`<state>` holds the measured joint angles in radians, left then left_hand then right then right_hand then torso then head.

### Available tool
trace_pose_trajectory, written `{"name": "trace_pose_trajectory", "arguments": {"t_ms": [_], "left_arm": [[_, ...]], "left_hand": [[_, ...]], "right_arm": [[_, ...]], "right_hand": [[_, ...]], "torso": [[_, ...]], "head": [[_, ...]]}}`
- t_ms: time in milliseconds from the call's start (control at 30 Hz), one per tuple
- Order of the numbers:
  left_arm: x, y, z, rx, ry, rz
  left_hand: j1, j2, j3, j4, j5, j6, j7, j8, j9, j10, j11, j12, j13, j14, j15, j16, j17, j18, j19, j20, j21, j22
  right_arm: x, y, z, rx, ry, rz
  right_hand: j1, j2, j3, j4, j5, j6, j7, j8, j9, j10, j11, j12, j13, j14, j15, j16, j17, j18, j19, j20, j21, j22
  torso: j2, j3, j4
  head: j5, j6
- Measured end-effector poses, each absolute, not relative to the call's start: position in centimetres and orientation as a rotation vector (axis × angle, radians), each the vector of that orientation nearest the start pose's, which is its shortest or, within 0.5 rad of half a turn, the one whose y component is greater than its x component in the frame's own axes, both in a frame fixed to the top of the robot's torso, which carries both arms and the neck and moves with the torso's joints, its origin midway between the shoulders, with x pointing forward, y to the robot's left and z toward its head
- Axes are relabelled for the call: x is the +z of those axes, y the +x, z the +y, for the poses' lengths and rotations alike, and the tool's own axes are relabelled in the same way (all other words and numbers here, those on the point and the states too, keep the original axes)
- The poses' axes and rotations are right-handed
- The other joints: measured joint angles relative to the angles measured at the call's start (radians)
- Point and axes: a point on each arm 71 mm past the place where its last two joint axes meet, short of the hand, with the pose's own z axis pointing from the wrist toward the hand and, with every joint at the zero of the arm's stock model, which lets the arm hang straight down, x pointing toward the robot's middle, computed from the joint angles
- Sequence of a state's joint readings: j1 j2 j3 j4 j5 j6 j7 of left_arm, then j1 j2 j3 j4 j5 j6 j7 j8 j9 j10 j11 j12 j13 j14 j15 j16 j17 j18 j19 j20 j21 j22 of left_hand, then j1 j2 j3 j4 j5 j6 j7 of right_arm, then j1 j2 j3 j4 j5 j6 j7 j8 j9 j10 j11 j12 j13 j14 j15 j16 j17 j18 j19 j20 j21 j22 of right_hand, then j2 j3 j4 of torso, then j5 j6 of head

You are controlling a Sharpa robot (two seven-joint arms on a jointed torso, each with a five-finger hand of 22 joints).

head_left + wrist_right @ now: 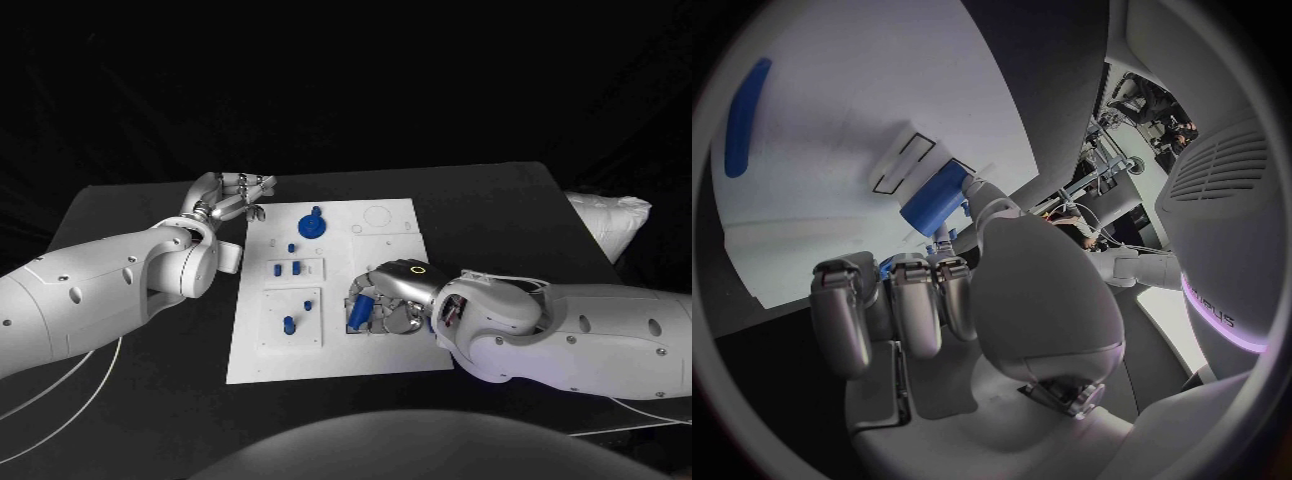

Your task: Assemble the parts on the task board

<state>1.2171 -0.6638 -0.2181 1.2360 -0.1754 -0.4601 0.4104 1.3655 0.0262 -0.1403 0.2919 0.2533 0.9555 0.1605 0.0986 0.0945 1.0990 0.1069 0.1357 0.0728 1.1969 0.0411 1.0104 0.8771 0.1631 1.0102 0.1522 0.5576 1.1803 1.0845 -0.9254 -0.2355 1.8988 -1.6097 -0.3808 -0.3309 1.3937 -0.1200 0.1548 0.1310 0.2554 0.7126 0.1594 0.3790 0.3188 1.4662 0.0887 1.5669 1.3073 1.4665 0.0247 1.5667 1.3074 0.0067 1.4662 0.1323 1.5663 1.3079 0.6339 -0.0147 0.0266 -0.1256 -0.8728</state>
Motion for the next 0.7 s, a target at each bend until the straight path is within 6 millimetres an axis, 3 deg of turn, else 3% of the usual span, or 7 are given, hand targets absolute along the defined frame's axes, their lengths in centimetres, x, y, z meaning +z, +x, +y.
{"name": "trace_pose_trajectory", "arguments": {"t_ms": [700], "left_arm": [[-24.03,52.10,21.38,-1.185,-0.906,1.486]], "left_hand": [[0.005,0.005,-0.006,0.000,0.000,-0.004,0.004,0.000,0.000,0.000,0.000,0.000,0.000,0.000,0.000,0.000,0.000,0.000,0.000,0.000,-0.004,0.000]], "right_arm": [[-25.73,34.77,-15.11,0.712,-0.276,1.859]], "right_hand": [[0.000,0.000,0.011,-0.017,0.000,0.007,-0.006,0.008,0.012,0.000,0.000,0.000,0.001,0.000,0.000,0.000,0.000,0.000,0.000,0.000,0.000,0.000]], "torso": [[0.000,0.0002,0.0001]], "head": [[0.002,0.000]]}}
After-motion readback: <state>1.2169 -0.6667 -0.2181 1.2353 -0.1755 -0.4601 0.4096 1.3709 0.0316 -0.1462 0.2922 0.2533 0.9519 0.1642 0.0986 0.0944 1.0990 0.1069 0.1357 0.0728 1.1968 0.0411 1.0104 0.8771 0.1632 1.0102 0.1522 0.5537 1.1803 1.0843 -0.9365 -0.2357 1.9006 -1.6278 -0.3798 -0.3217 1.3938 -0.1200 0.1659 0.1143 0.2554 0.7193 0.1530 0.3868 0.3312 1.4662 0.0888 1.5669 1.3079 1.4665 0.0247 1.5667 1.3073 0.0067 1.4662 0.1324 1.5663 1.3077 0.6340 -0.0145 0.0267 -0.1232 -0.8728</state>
